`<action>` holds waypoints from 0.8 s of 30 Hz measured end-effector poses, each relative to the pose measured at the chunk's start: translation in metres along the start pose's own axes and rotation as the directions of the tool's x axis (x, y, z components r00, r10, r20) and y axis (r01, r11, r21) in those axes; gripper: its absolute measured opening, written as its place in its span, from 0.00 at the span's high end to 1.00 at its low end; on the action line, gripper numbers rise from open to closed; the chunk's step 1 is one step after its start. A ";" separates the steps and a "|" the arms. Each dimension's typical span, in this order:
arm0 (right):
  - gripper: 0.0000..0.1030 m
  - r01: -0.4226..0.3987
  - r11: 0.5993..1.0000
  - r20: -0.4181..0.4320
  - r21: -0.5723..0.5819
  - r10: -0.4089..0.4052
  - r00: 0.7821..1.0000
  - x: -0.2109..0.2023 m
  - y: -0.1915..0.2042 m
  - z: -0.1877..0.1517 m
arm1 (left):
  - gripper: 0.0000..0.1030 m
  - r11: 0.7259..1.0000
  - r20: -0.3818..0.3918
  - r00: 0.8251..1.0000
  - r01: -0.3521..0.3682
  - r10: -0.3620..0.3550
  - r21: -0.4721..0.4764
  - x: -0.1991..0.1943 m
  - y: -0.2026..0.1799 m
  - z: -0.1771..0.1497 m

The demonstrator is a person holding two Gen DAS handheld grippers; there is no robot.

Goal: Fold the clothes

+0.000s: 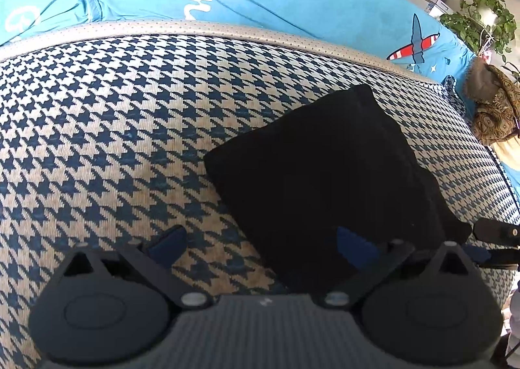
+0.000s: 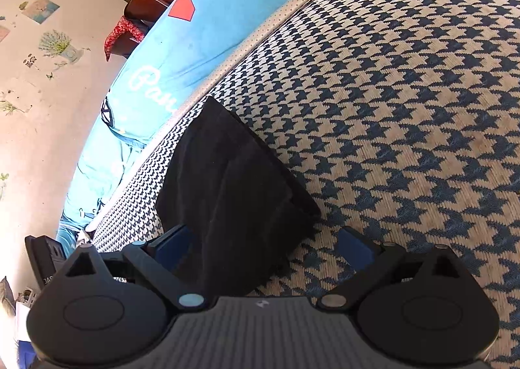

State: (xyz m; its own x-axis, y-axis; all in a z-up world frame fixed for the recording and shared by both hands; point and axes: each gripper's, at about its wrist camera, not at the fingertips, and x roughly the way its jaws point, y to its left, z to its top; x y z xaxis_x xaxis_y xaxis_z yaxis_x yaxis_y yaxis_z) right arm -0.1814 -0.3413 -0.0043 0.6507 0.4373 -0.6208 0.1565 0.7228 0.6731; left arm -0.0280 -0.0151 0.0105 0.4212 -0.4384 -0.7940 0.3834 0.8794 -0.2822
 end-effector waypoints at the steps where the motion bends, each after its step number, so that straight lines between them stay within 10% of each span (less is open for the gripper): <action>1: 0.04 -0.005 1.000 0.001 0.004 0.005 1.000 0.001 0.000 0.001 | 0.00 1.000 -0.001 1.000 0.003 -0.003 0.007 0.001 -0.001 0.001; 24: 0.05 -0.056 0.998 -0.010 -0.022 0.055 0.998 0.048 0.026 0.018 | 0.00 0.995 0.043 0.997 0.058 -0.062 0.080 0.021 -0.020 0.011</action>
State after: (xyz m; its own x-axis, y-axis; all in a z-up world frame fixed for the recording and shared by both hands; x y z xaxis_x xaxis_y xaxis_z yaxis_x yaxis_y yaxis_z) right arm -0.1329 -0.3110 -0.0094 0.6512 0.4817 -0.5865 0.1039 0.7089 0.6976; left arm -0.0180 -0.0437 0.0051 0.4321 -0.4994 -0.7509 0.4718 0.8348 -0.2837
